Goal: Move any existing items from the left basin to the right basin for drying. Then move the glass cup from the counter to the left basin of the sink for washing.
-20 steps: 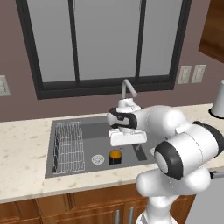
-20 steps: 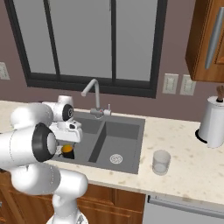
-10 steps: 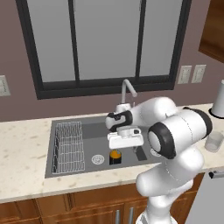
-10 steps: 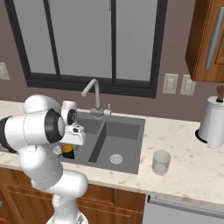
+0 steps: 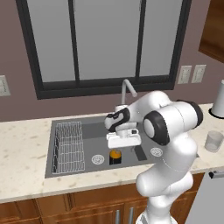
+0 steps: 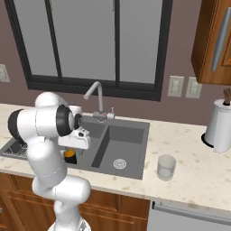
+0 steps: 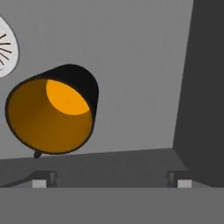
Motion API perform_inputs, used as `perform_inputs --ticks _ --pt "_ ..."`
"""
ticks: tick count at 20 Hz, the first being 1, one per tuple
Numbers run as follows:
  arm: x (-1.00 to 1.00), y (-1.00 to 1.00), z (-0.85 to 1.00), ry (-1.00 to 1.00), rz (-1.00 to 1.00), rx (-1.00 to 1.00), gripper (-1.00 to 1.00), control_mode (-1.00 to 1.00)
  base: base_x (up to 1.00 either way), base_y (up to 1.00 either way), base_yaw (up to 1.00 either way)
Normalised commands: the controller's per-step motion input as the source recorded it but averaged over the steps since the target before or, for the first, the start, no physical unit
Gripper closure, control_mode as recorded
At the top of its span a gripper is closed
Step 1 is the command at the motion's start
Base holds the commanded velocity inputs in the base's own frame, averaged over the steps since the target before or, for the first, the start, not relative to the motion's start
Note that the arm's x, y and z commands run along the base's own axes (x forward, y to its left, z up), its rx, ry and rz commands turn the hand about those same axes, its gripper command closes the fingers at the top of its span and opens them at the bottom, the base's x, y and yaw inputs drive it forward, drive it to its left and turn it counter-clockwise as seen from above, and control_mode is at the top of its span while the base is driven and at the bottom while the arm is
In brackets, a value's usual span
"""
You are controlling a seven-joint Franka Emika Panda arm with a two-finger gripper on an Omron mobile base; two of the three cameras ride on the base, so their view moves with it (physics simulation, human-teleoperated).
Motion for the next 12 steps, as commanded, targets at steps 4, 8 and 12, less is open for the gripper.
perform_inputs --ticks 4,8,12 --pt "0.27 0.02 -0.31 0.00 0.00 0.00 -1.00 -1.00 0.00 0.00 0.00" --pt "0.14 0.04 -0.36 -0.01 0.00 0.00 -1.00 -1.00 0.00 0.00 0.00" --pt "0.06 0.06 -0.34 0.00 0.00 0.00 -1.00 -1.00 0.00 0.00 0.00"
